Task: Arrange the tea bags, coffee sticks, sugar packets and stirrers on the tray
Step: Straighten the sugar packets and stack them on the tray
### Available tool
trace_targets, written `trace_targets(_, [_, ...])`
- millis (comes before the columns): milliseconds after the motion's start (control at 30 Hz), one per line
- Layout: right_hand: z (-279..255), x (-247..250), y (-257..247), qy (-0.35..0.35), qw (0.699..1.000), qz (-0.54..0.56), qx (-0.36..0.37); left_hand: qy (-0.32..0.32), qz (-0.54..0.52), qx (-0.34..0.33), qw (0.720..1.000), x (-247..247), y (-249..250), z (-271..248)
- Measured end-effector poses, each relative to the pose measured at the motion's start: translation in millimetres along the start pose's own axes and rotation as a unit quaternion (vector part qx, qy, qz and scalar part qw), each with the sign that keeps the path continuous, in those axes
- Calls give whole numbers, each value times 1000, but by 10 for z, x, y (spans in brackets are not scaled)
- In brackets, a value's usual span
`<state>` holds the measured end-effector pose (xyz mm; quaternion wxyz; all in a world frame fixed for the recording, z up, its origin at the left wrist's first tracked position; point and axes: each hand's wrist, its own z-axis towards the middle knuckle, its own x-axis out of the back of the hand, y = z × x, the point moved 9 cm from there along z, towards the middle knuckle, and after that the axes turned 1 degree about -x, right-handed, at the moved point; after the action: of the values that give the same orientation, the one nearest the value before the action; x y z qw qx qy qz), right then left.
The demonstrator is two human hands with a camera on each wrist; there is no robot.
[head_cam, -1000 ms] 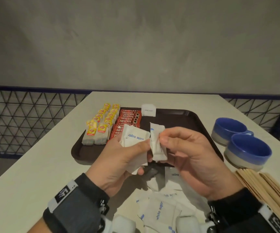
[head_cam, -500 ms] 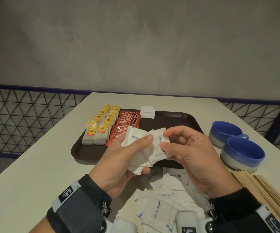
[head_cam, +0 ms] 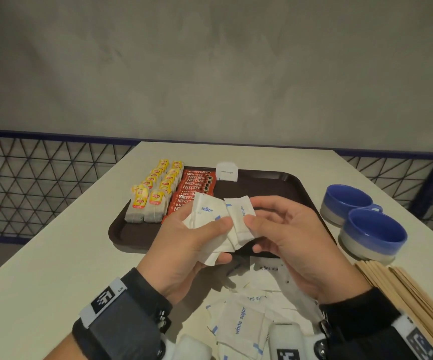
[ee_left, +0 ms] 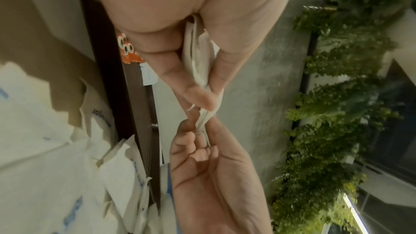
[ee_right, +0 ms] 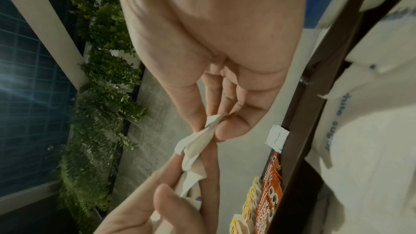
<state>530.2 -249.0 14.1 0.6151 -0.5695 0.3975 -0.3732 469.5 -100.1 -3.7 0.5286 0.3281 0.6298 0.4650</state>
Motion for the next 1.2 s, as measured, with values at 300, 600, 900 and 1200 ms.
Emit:
trace_targets(300, [-15,47,-87,11,999,-12,34,35,-14,-25,999,54,80,0])
trace_targets(600, [-17,48,-83,20,999,1,32,47,-17,-33,998,80,79,4])
trace_targets(900, [-23,-26,19,-11,1000,-9,-26,48,-20,-45,998,75,107,1])
trace_targets(1200, [-15,15,14,15,1000,-15,-15,46,-23,-38,998,69,102,-12])
